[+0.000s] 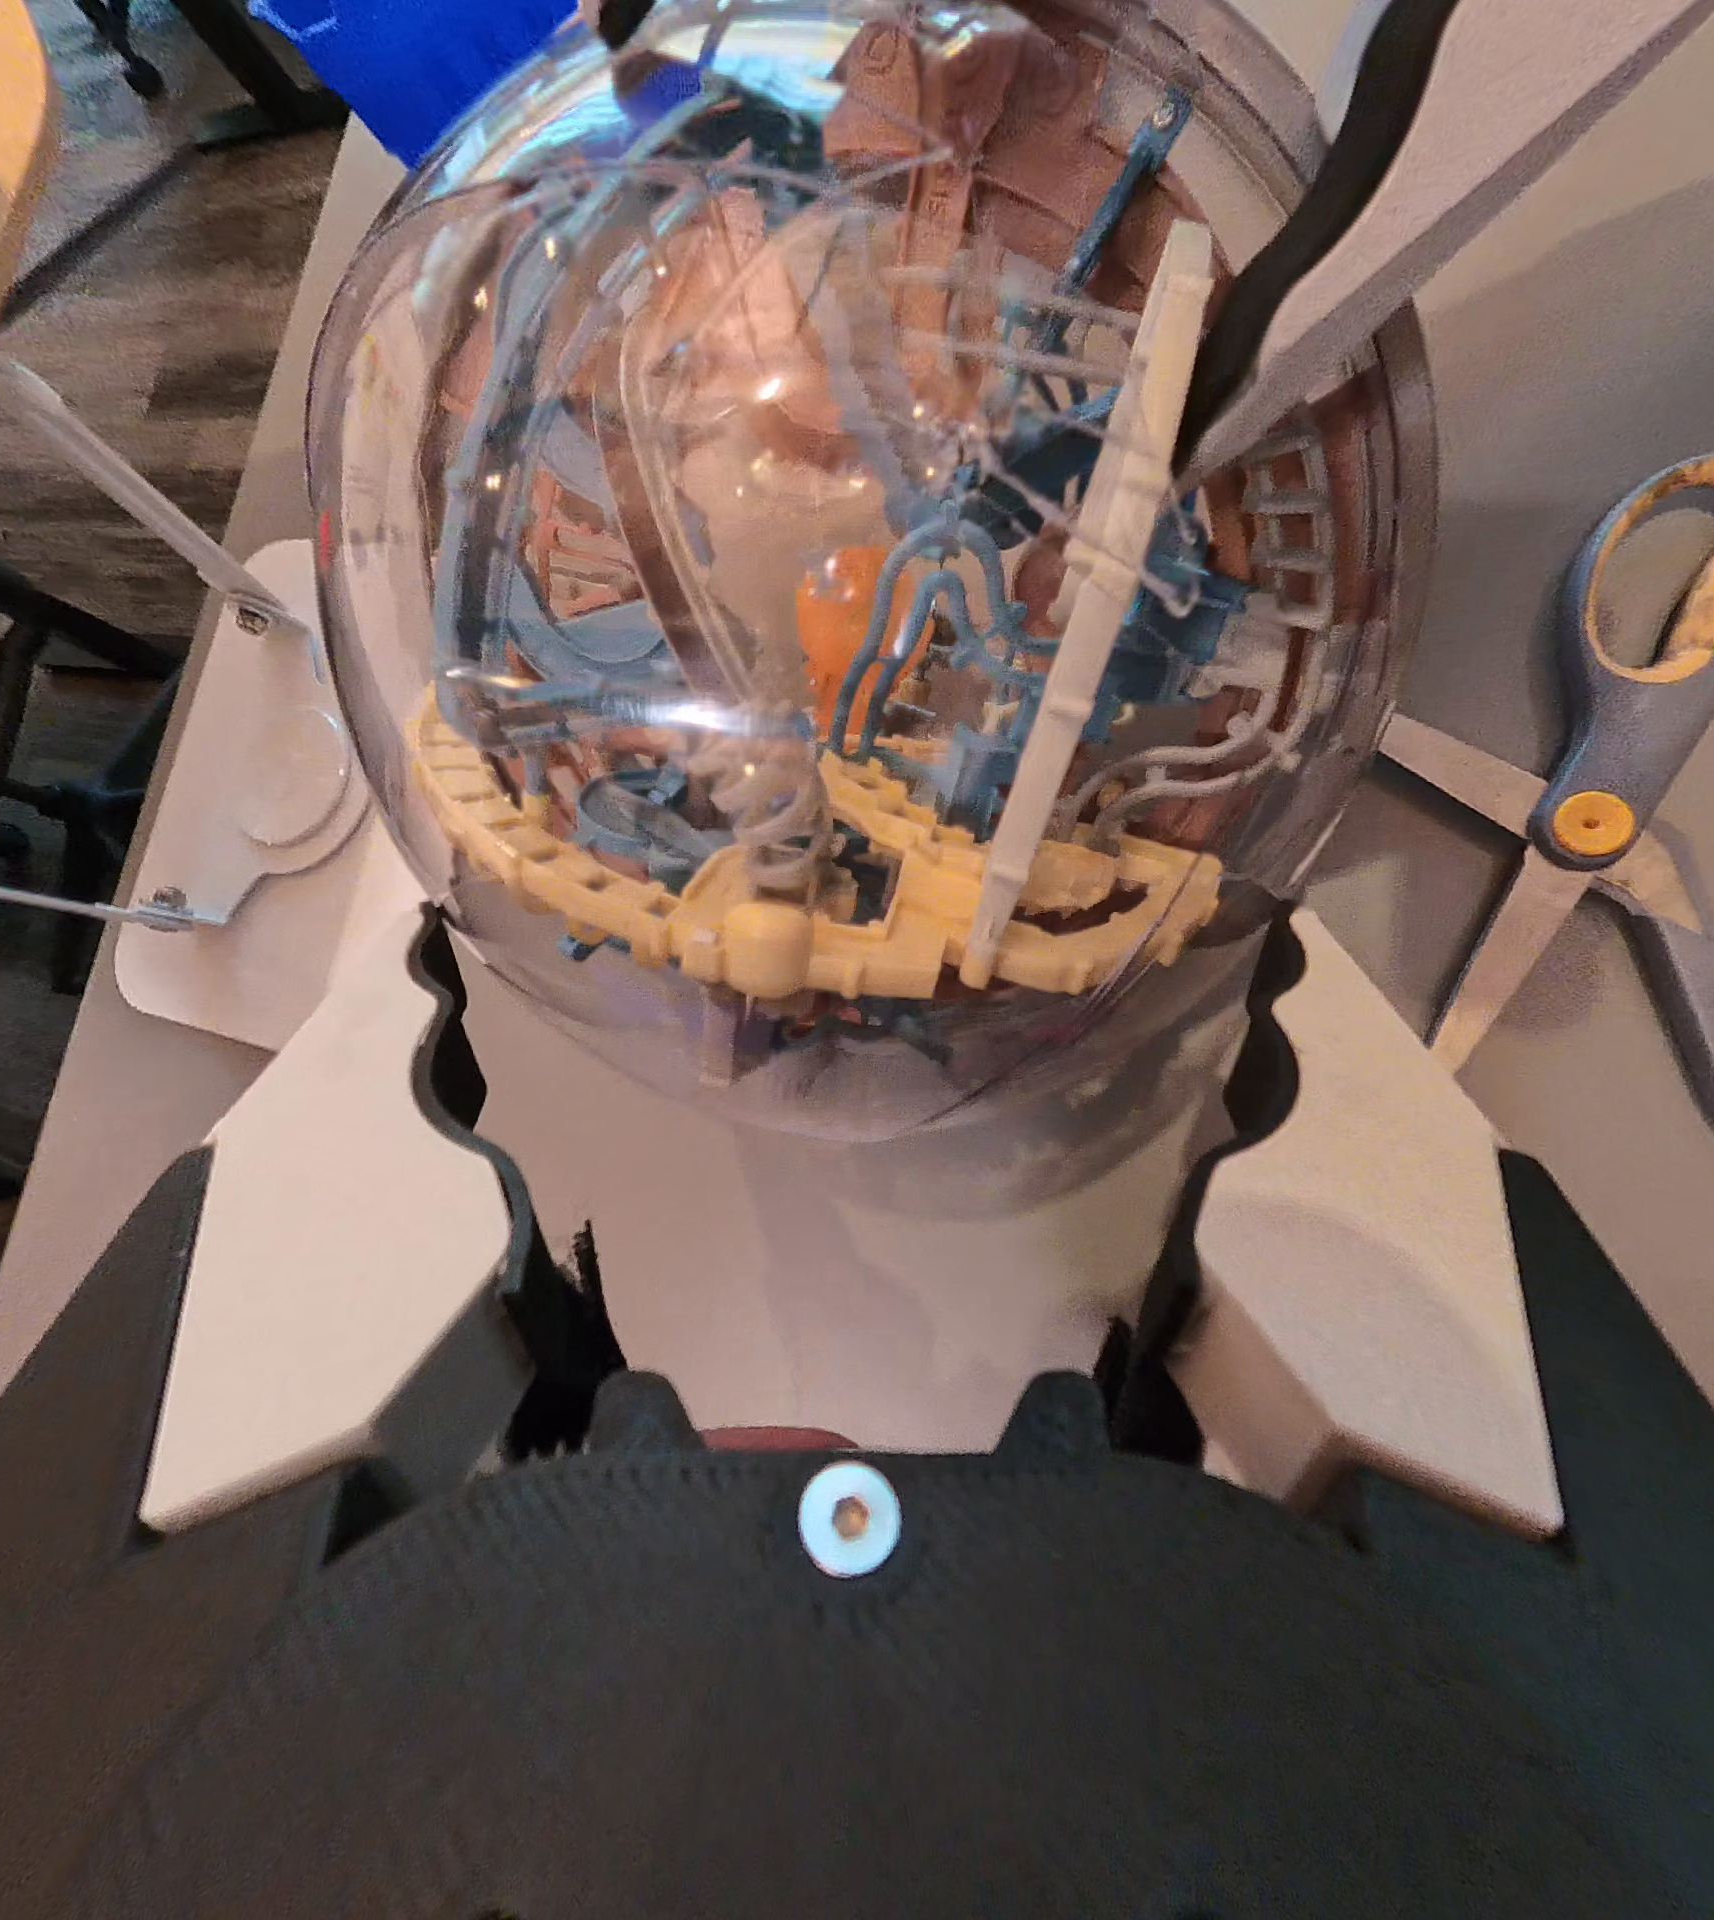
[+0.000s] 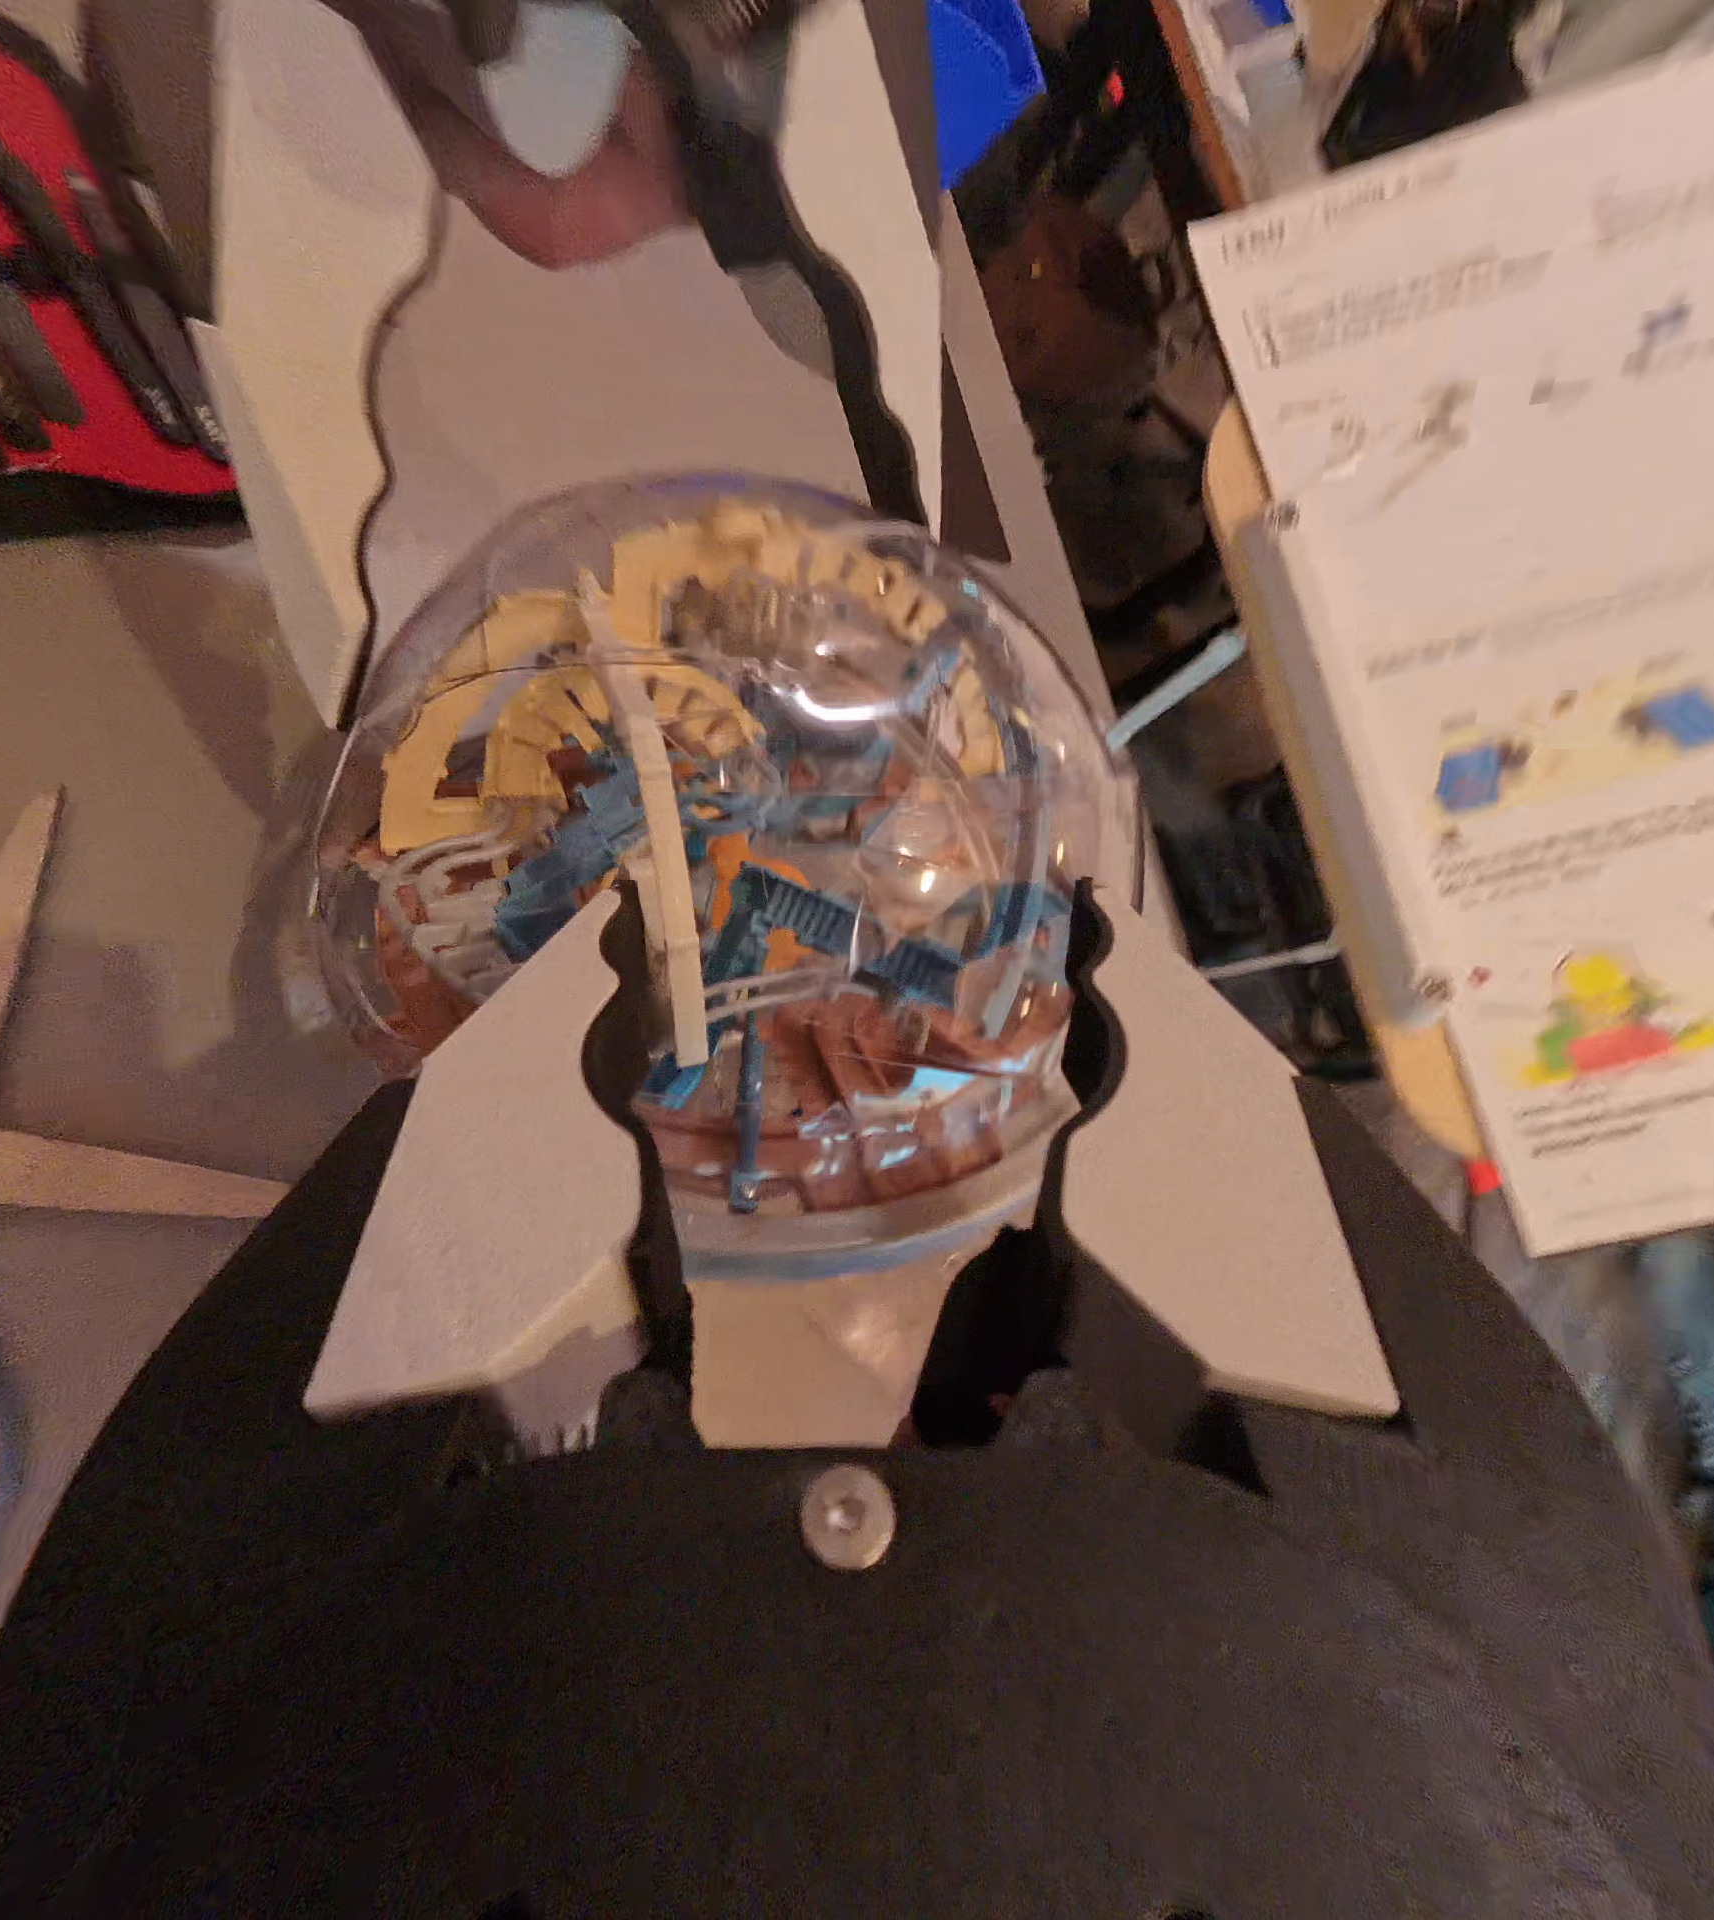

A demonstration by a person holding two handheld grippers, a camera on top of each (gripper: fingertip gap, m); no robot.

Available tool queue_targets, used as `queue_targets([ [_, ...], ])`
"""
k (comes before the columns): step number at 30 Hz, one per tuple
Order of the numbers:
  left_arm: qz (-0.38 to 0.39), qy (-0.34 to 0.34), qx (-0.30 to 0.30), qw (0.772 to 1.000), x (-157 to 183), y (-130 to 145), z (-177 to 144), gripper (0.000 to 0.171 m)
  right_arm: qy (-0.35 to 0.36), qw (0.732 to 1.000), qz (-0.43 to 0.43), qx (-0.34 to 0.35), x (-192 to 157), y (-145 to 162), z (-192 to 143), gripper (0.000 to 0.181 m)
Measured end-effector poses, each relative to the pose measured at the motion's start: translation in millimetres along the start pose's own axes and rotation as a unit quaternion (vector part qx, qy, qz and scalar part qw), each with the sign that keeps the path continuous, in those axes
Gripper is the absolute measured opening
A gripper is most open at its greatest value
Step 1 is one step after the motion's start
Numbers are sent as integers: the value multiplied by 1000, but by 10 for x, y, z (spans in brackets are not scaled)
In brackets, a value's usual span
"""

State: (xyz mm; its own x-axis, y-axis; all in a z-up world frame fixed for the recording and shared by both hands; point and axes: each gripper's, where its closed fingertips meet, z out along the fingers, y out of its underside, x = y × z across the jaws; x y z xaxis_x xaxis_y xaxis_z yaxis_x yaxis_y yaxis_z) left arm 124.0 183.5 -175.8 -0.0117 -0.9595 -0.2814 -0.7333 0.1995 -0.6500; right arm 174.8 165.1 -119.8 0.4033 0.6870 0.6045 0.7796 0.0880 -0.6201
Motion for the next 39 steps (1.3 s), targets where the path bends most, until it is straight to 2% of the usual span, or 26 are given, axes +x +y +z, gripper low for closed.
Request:
queue_targets([
  [4, -2, 17, 18, 1000, 19, -76, 26, 139, -1, 994, -101, 32, -82, -213, -27, 65],
  [6, 0, 18, 18, 1000, 6, -96, 27, 138, 4, 991, -132, 23, -59, -238, -24, 61],
  [8, 2, 18, 20, 1000, -17, -119, 17, 136, -10, 989, -146, 12, -48, -229, -2, 58],
  [11, 10, 15, 15, 1000, -37, -124, 33, 136, -47, 987, -155, -1, -89, -223, 29, 38],
  [14, 20, 16, 9, 1000, -20, -133, 48, 137, -89, 986, -142, 10, -161, -255, 63, 28],
  [18, 17, 20, 8, 1000, -32, -113, 66, 138, -84, 983, -163, 6, -166, -273, 110, 24],
  [22, 27, 22, -2, 999, -39, -98, 94, 141, -73, 980, -187, 3, -189, -290, 131, 12],
  [28, 22, 41, 30, 998, -6, -206, 39, 139, -85, 989, -119, 22, -100, -293, 98, 10],
  [29, 18, 40, 43, 998, -5, -248, 2, 136, -85, 991, -101, 30, -75, -288, 89, 0],
  [32, 14, 10, 74, 997, -56, -344, -142, 132, -77, 995, -45, 48, 42, -228, 49, 0],
  [35, 21, -40, 101, 994, -48, -445, -335, 122, -62, 996, 17, 68, 118, -172, 0, 0],
  [37, 43, -65, 117, 990, 73, -523, -464, 107, -51, 994, 58, 79, 146, -137, -24, 0],
  [39, 52, -52, 107, 992, 271, -525, -509, 101, -52, 990, 93, 92, 155, -98, -65, 0],
])
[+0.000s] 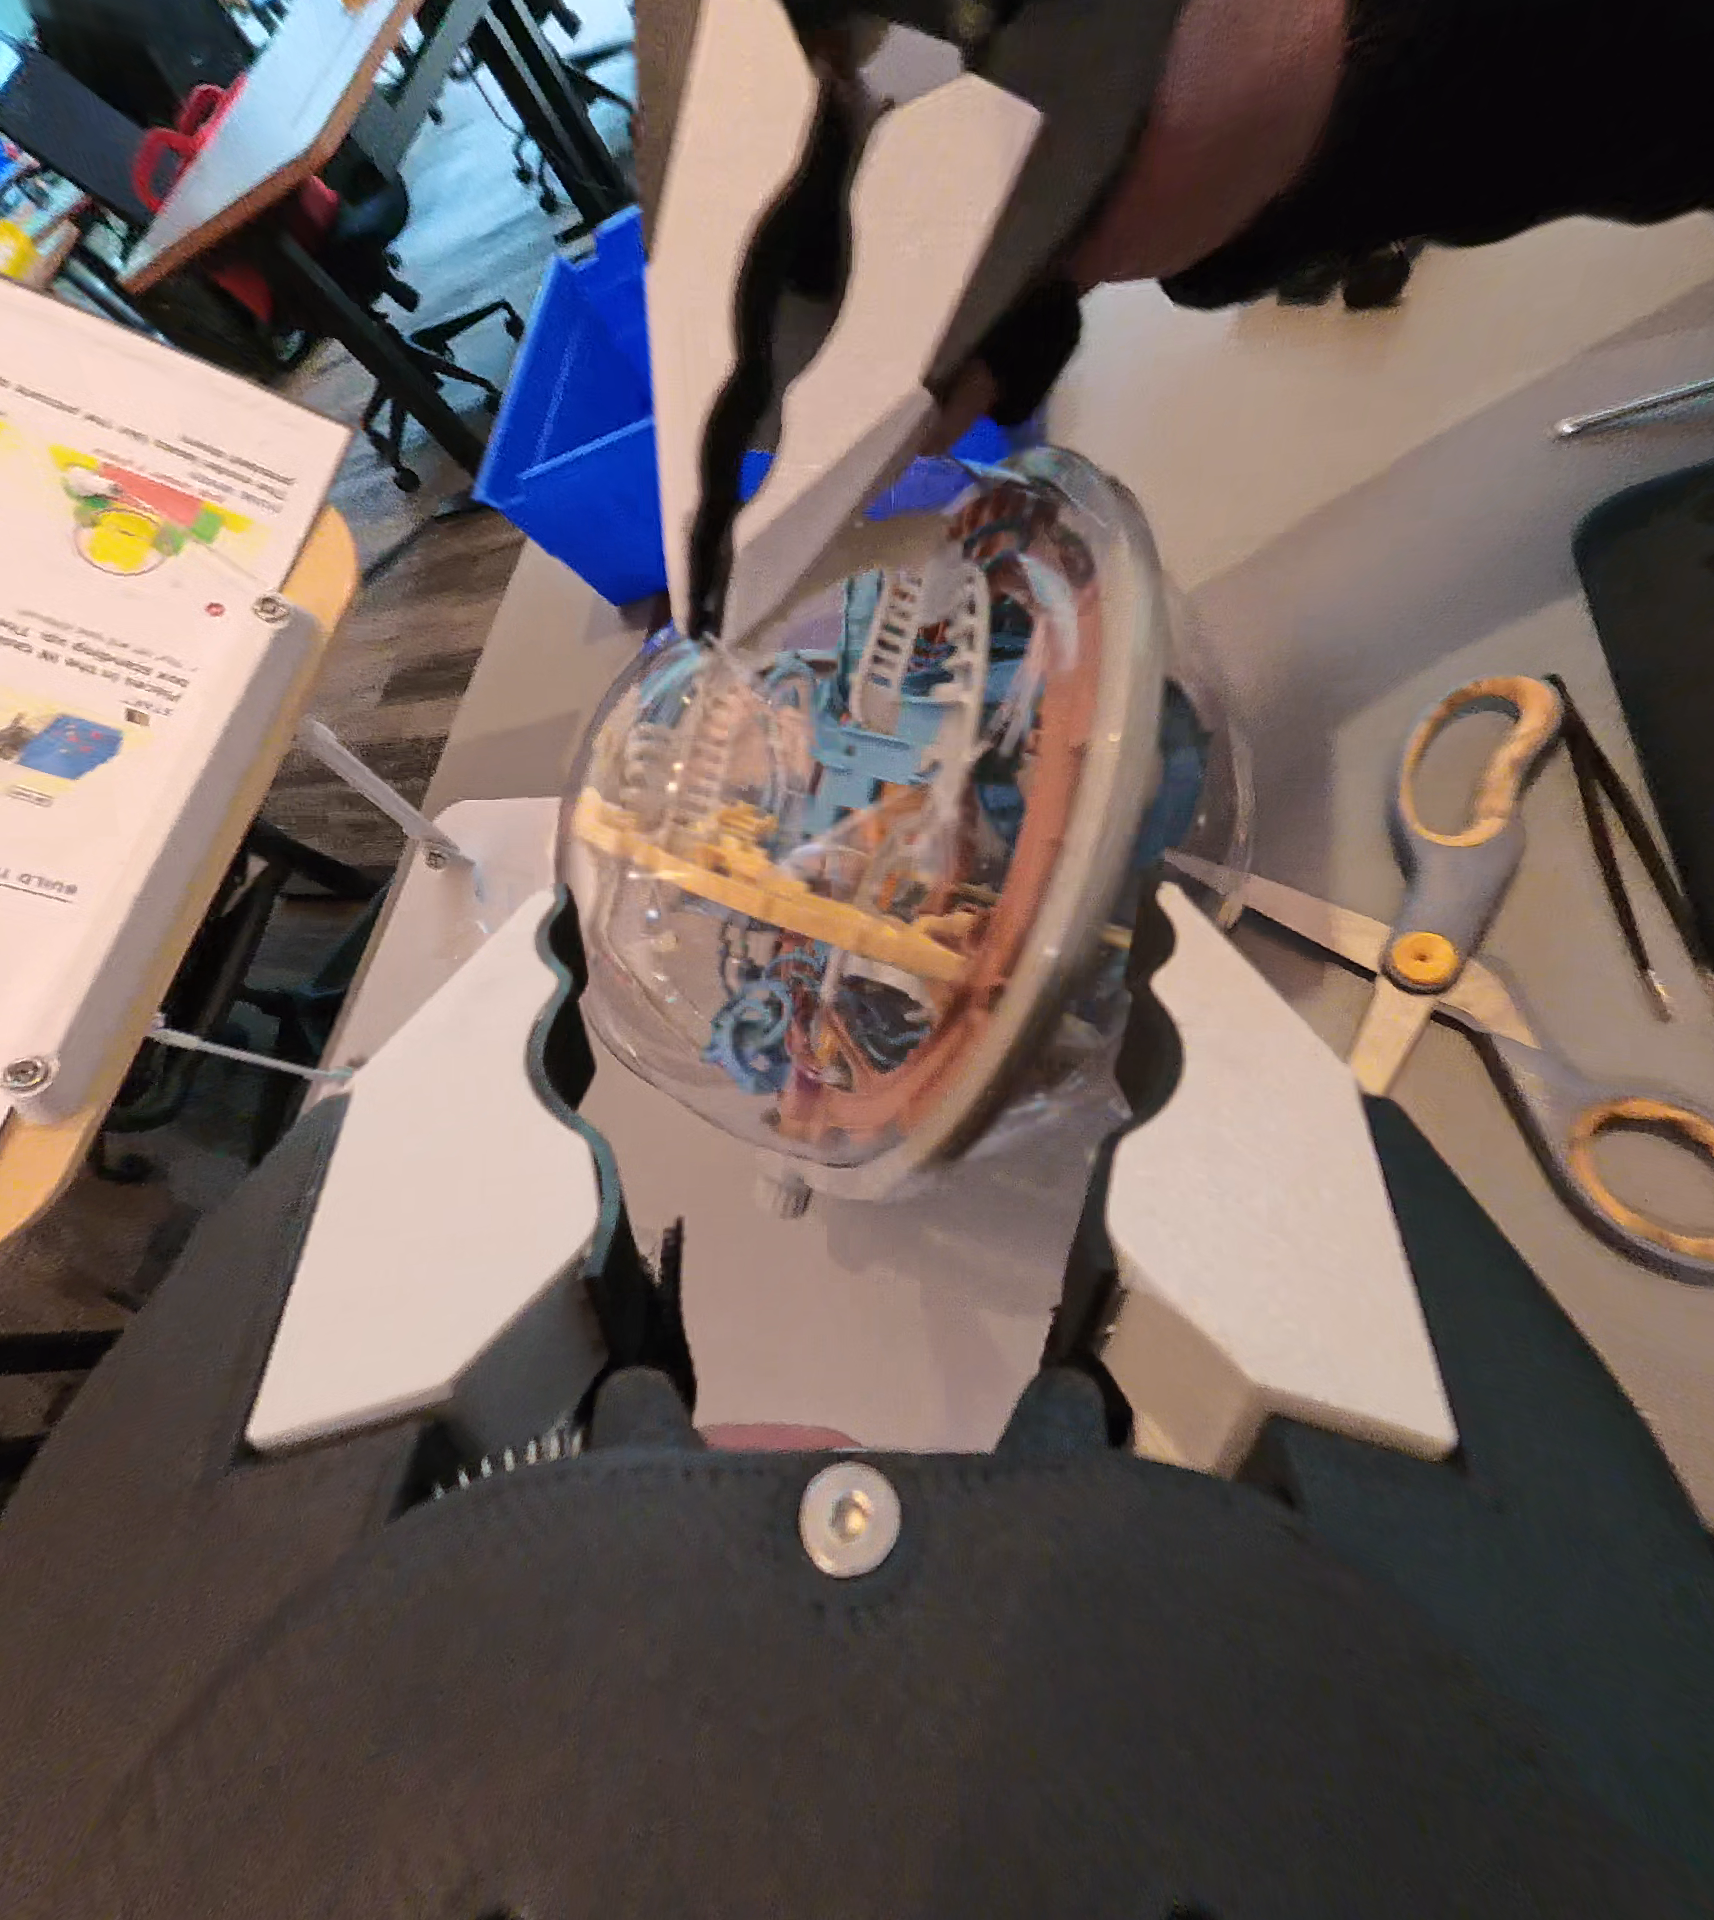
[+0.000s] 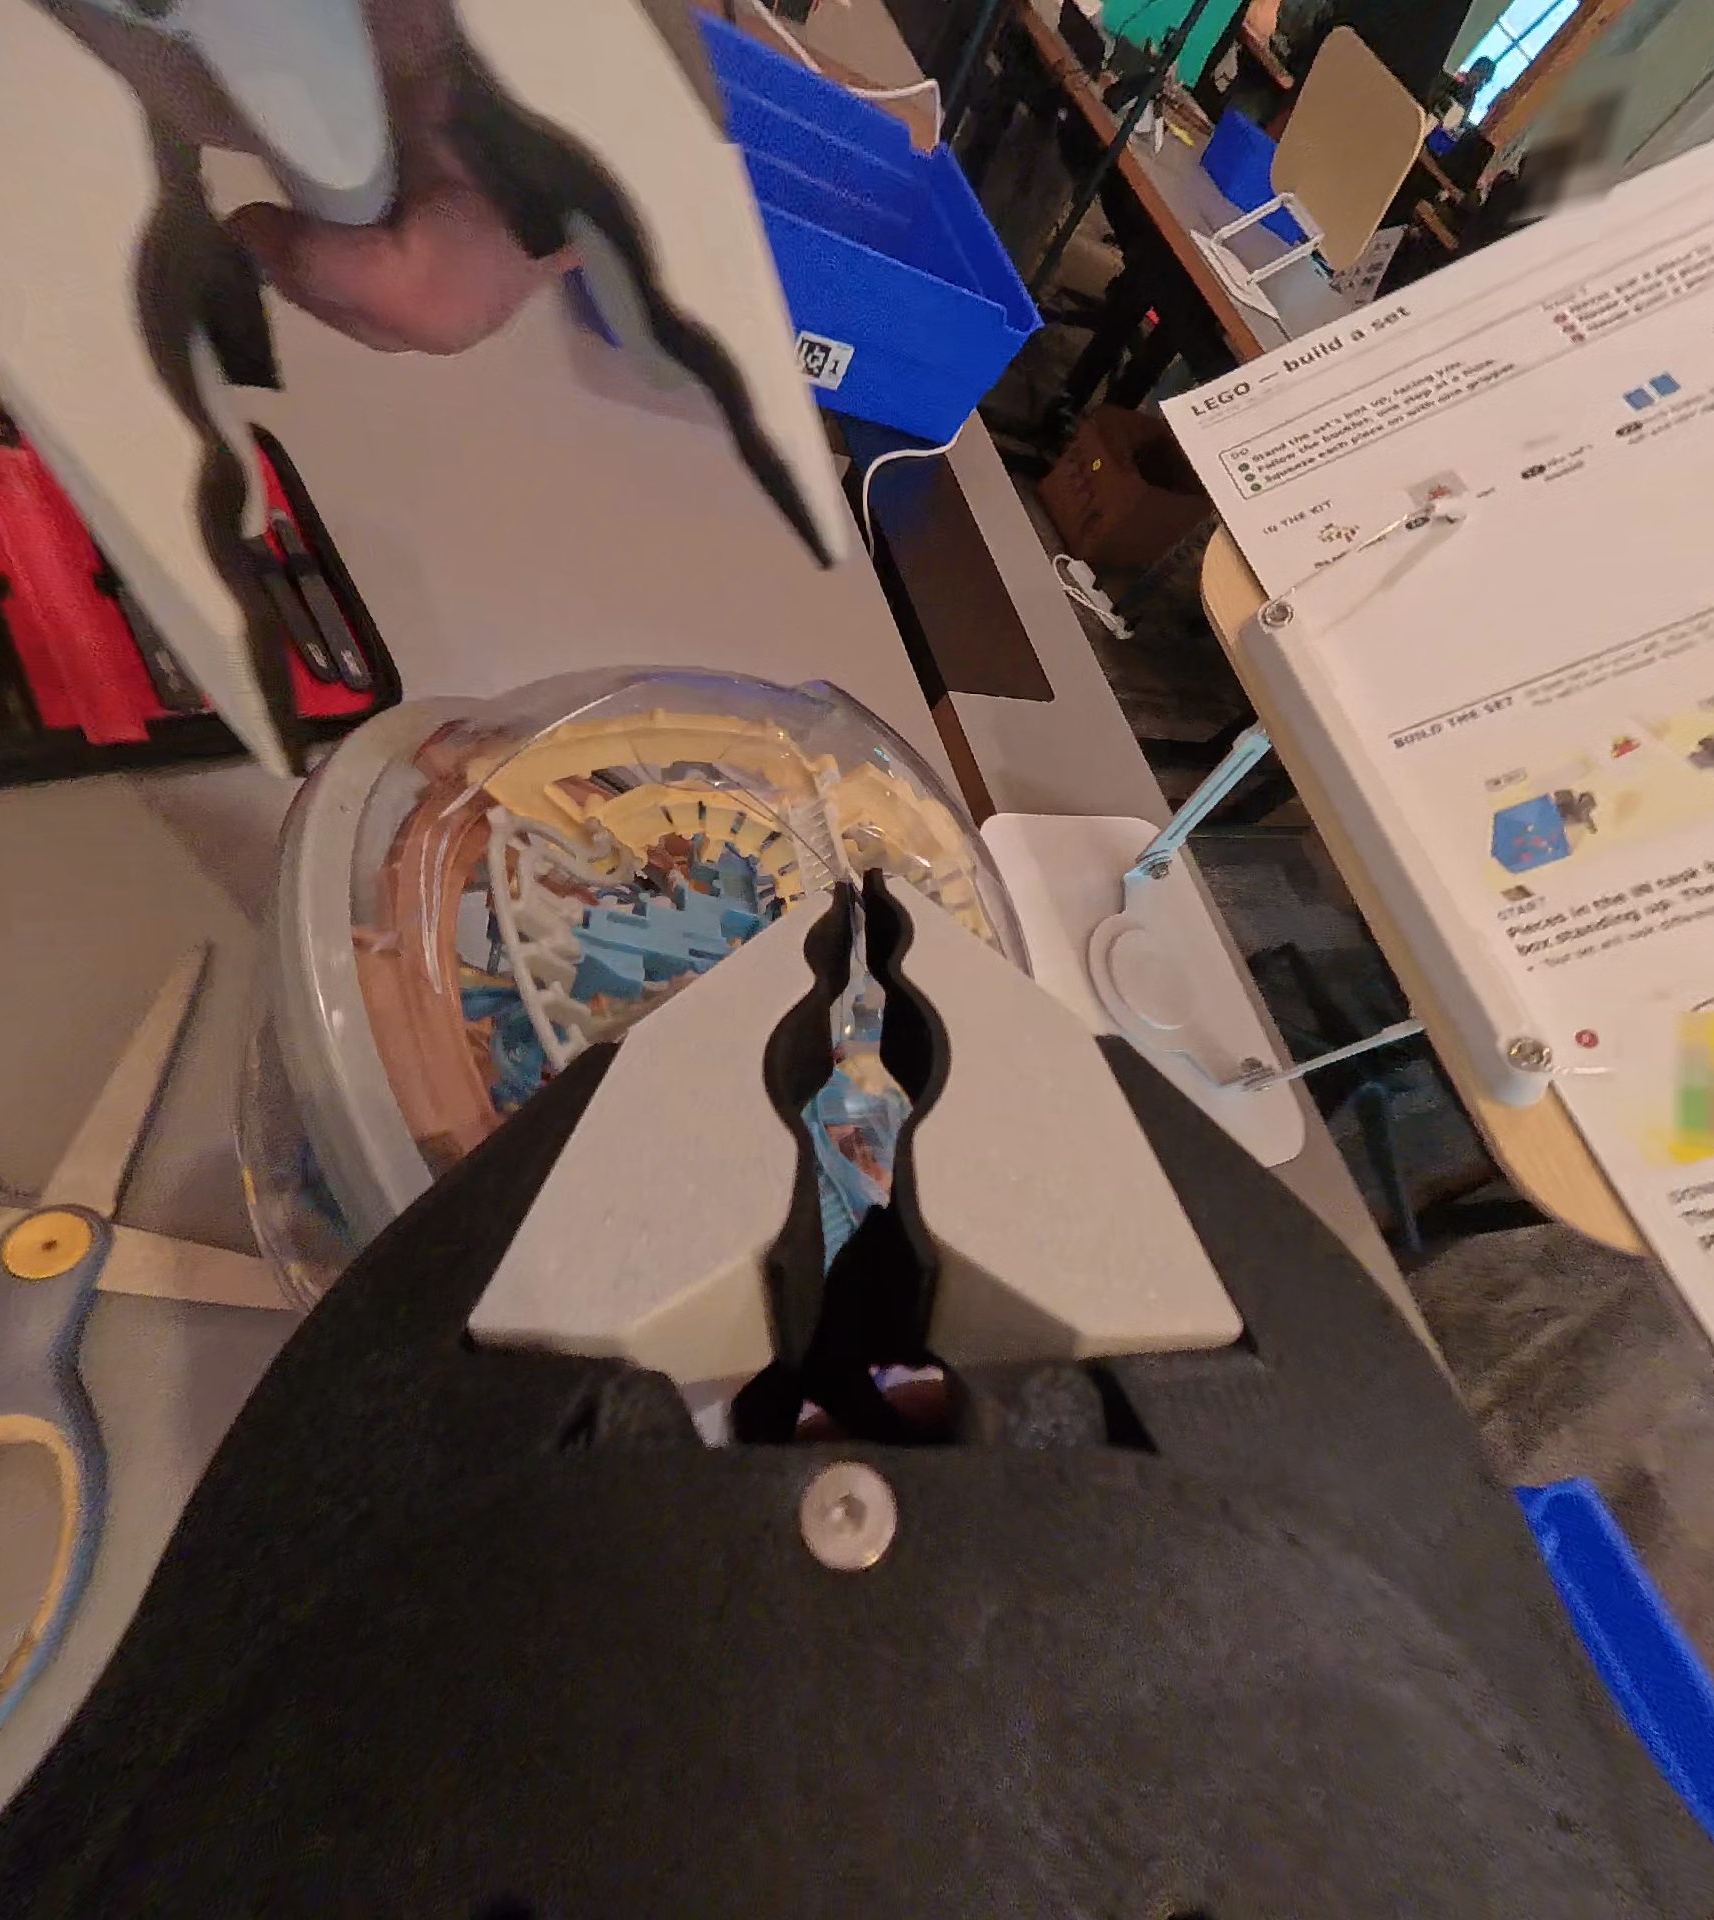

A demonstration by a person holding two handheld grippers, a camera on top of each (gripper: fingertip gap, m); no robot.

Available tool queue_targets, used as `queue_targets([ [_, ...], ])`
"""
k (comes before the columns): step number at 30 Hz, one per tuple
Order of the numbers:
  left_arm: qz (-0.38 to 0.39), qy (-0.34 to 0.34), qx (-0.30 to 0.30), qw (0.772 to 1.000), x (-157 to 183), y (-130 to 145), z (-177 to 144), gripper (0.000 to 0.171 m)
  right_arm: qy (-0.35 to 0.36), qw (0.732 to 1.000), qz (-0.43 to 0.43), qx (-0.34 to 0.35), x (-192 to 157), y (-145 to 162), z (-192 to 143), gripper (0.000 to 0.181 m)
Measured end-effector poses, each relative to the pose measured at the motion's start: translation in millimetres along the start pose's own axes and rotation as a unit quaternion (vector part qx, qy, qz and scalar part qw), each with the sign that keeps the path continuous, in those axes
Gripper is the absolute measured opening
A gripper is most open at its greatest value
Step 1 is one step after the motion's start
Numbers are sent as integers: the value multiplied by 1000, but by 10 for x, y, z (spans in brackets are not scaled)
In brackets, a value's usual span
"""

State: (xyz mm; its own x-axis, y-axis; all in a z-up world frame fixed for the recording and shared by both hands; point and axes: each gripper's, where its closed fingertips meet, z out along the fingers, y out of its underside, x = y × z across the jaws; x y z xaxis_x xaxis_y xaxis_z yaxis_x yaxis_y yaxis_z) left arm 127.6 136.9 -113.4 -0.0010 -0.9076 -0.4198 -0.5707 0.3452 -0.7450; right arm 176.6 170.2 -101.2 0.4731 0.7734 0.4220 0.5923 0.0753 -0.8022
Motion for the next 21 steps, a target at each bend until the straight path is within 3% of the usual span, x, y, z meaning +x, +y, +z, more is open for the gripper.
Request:
queue_targets([
  [5, -11, 34, -10, 999, 188, 1, 1, 94, -9, 998, 61, 31, -39, 49, -100, 0],
  [12, -13, 63, -11, 998, 236, 10, 179, 105, -9, 994, 94, 57, -76, 59, -170, 0],
  [16, -2, 76, -7, 997, 249, -7, 197, 106, -4, 999, 26, 35, -92, 54, -218, 4],
  [21, 10, 71, -7, 997, 190, -57, 229, 101, -5, 996, -89, -12, -85, -33, -248, 29],
])
